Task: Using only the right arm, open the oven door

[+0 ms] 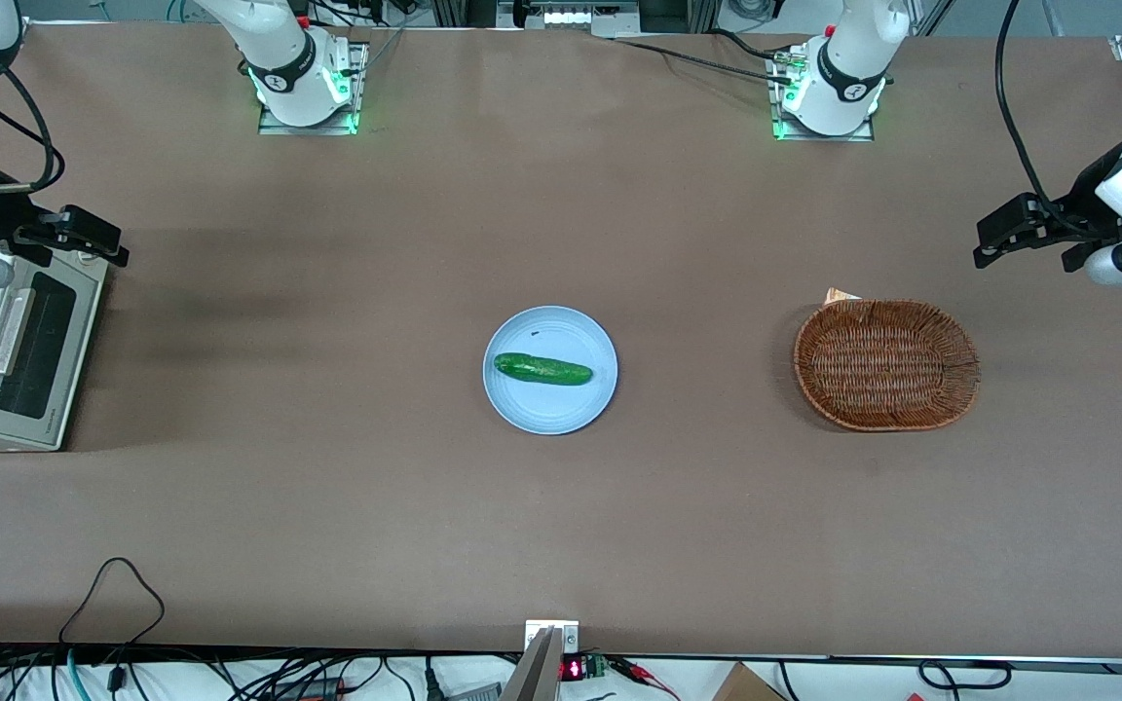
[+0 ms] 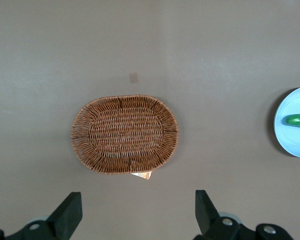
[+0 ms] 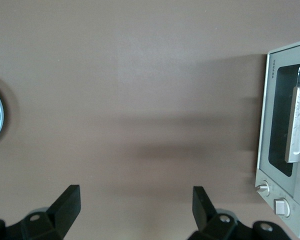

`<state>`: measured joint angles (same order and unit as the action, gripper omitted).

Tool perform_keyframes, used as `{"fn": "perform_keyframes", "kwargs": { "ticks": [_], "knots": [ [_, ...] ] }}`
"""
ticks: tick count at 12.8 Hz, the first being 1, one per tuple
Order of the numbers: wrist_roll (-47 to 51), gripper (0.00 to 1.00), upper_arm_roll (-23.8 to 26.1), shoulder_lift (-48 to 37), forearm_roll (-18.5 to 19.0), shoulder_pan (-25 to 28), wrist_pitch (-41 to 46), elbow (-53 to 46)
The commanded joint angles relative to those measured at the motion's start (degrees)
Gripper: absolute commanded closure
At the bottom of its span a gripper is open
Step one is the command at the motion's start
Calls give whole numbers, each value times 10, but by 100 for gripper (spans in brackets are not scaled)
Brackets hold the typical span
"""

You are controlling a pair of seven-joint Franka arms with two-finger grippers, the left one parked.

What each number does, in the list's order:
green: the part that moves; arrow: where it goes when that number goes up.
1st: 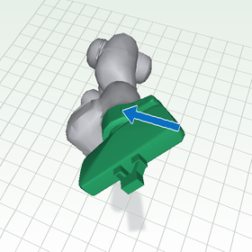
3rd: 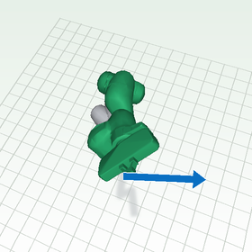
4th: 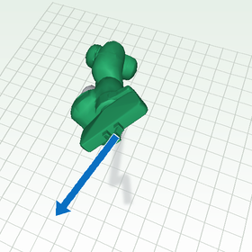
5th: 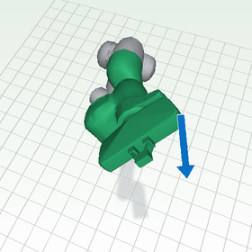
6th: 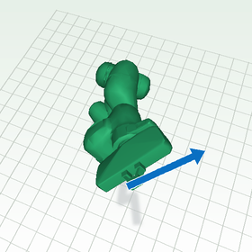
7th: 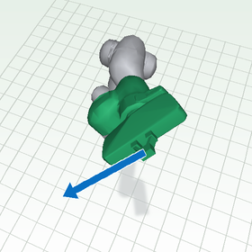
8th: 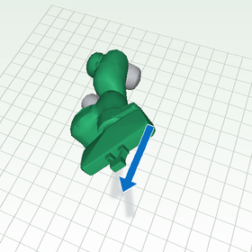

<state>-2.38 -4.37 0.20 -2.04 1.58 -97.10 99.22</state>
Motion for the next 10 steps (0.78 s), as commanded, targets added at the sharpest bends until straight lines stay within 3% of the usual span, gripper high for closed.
{"fn": "perform_keyframes", "kwargs": {
  "ticks": [1, 10],
  "knots": [
    [-10, 1, 1, 6, -11, -4, 15, -17],
    [-12, 1, -1, 5, -17, -11, 19, -17]
  ]
}}
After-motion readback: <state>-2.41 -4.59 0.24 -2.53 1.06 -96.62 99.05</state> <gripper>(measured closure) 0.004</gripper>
